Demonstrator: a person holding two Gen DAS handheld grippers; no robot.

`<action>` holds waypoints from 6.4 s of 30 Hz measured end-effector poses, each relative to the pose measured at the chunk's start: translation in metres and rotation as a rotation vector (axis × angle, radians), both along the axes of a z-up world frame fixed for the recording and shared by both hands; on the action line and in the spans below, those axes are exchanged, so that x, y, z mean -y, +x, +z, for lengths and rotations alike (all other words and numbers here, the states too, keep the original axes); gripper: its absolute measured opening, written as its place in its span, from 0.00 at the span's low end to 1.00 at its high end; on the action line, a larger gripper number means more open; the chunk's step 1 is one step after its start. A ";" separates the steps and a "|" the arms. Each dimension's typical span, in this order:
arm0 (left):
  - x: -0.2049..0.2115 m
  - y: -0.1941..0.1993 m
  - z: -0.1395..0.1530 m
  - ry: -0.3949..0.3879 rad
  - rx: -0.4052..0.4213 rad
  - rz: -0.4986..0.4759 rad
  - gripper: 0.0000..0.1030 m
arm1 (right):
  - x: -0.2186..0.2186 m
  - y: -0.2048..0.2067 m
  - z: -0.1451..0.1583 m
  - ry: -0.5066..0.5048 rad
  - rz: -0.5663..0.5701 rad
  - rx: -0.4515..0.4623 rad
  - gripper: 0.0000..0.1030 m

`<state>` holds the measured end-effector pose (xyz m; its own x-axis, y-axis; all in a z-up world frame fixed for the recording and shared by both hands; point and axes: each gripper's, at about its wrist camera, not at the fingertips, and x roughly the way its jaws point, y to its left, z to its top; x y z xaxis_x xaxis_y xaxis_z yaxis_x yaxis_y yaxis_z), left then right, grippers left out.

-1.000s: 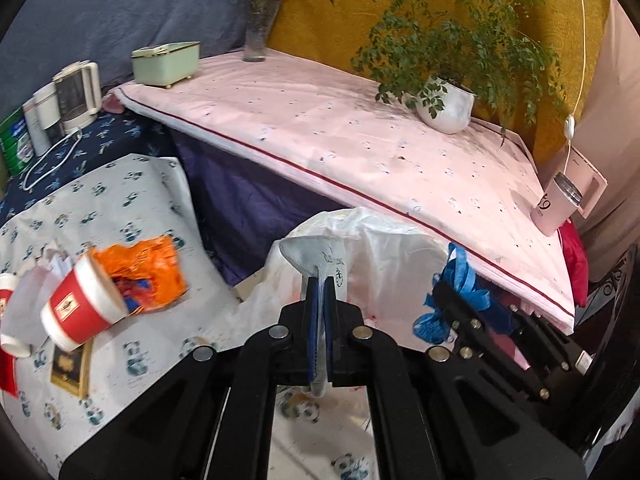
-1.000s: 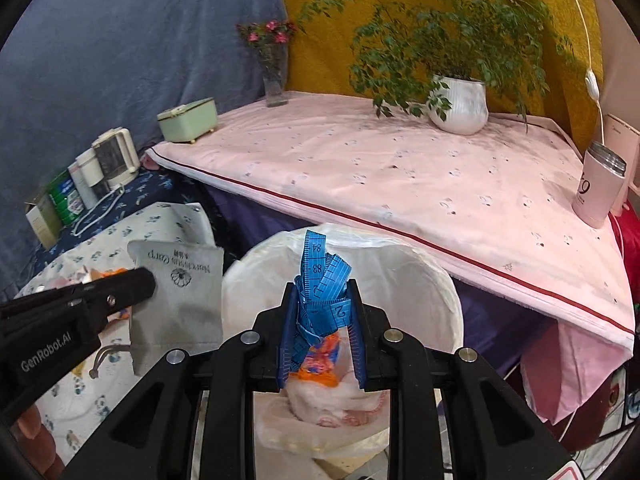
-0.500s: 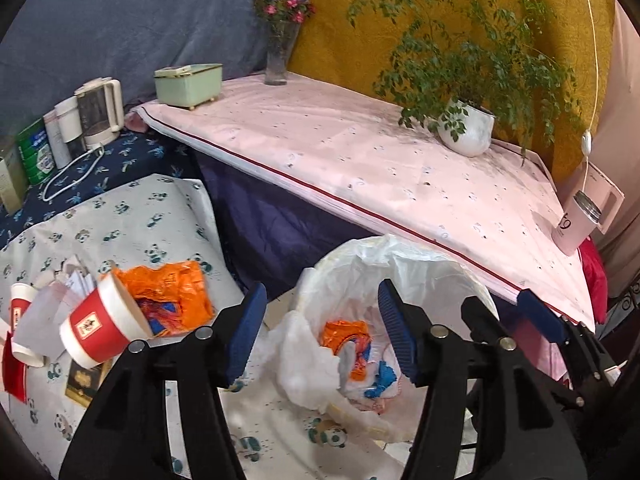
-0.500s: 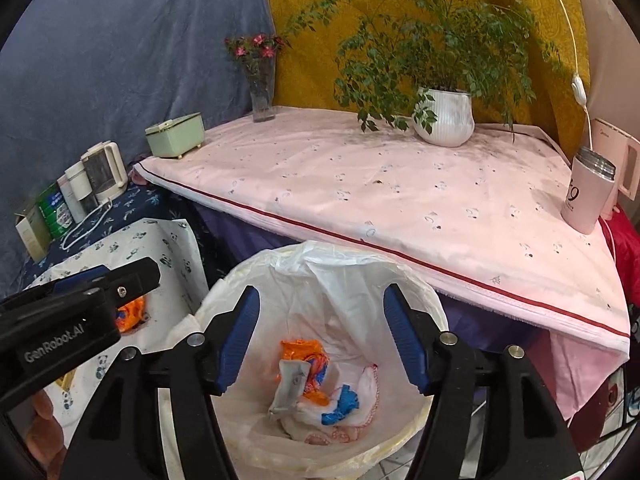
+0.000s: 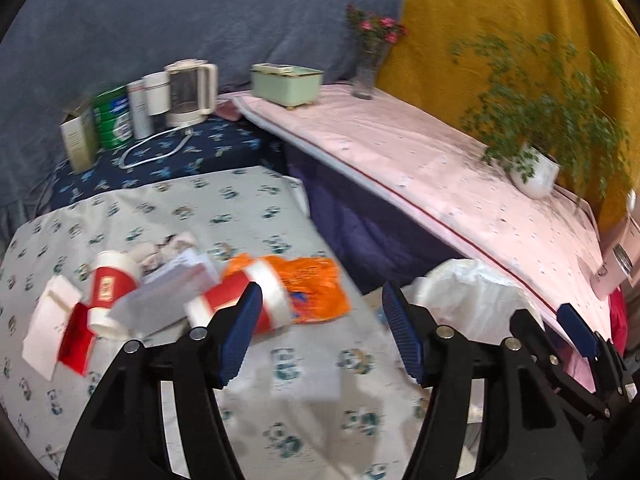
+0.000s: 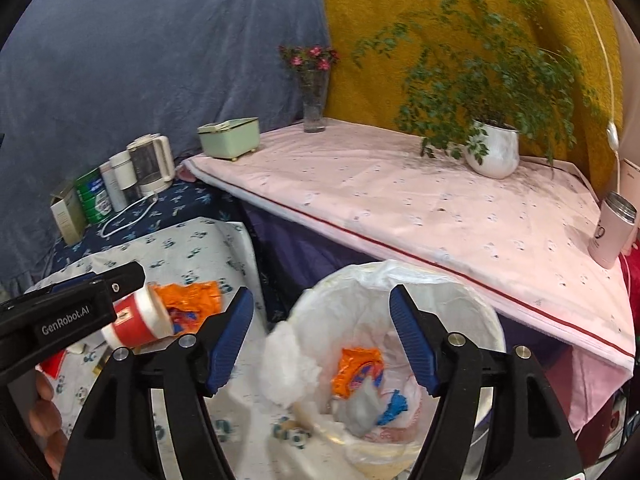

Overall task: Collect trash
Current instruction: 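Move both open grippers back over the table toward the paper cups, then grasp the red envelope with the right gripper while the left grasps the white paper box, then carry the red envelope and white box over the bin and open both grippers, then grasp a red paper cup with the left gripper while the right grasps another red cup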

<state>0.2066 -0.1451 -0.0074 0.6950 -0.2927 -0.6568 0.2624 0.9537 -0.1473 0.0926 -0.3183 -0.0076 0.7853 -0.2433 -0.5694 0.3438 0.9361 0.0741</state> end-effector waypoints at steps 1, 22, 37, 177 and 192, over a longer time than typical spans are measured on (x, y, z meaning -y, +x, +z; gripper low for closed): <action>-0.014 0.001 0.000 0.002 -0.001 0.030 0.58 | -0.008 0.002 0.001 0.000 0.016 0.000 0.66; -0.232 0.001 -0.029 0.139 -0.070 0.394 0.63 | -0.213 0.046 -0.006 0.046 0.353 -0.060 0.66; -0.326 0.010 -0.092 0.125 -0.213 0.413 0.63 | -0.342 0.086 -0.066 0.076 0.560 -0.198 0.60; -0.144 0.100 -0.097 0.097 -0.215 0.301 0.86 | -0.142 0.126 -0.089 0.163 0.210 -0.166 0.74; -0.148 0.104 -0.121 0.116 -0.280 0.277 0.53 | -0.143 0.134 -0.104 0.214 0.226 -0.181 0.58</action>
<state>0.3103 0.0030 -0.1287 0.5268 -0.0324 -0.8494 -0.0420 0.9971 -0.0642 0.2267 -0.1756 -0.1118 0.6874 0.0641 -0.7235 0.1558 0.9599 0.2331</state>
